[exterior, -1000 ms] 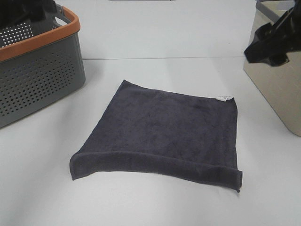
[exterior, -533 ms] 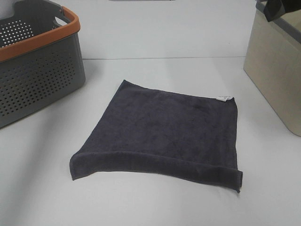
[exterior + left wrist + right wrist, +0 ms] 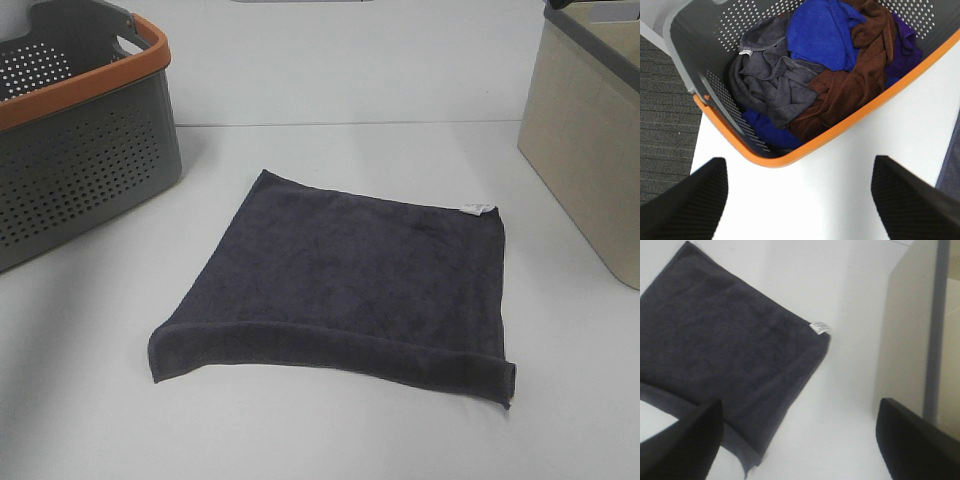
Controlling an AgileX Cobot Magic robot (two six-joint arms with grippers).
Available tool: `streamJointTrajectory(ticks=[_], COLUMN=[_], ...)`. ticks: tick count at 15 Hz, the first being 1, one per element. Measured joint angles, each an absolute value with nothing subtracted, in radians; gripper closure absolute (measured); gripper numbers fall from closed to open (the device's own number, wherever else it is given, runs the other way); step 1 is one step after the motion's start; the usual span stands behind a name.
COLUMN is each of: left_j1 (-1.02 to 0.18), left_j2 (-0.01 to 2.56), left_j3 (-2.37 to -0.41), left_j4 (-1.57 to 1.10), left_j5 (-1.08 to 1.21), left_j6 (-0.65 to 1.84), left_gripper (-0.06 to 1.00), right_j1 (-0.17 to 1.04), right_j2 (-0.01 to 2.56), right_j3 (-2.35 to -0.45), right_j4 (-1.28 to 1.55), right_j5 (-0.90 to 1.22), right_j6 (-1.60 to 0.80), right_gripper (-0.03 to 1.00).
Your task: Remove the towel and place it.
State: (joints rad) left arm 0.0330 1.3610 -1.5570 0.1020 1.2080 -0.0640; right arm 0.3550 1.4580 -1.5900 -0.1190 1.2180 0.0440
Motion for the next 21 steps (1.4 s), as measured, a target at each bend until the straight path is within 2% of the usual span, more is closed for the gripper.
streamJointTrajectory(ticks=[6,7,10,14,17,21], left_j1=[0.04,0.04,0.04,0.04,0.04,0.04], left_j2=[1.001,0.854,0.645,0.436,0.29,0.116], left_j3=[-1.224,-1.088,-0.884,-0.686,-0.568,-0.554], left_j4=[0.052,0.038,0.021,-0.035,-0.036,-0.039], left_j5=[1.179,1.156,1.181,1.182,1.183,1.173], left_j6=[-0.037,-0.037,-0.048,-0.066,-0.067,-0.067], left_gripper=[0.2,0.21,0.21,0.21,0.21,0.21], right_j1=[0.355,0.355,0.355,0.355,0.355,0.355], right_j2=[1.304,1.226,1.084,0.887,0.722,0.48], right_j3=[-1.556,-1.449,-1.217,-0.935,-0.738,-0.565], right_j4=[-0.008,-0.016,-0.044,-0.056,-0.057,-0.057], right_j5=[1.219,1.219,1.219,1.129,1.073,1.044], right_j6=[0.039,0.03,0.017,0.017,0.017,0.017], right_gripper=[0.18,0.18,0.18,0.18,0.18,0.19])
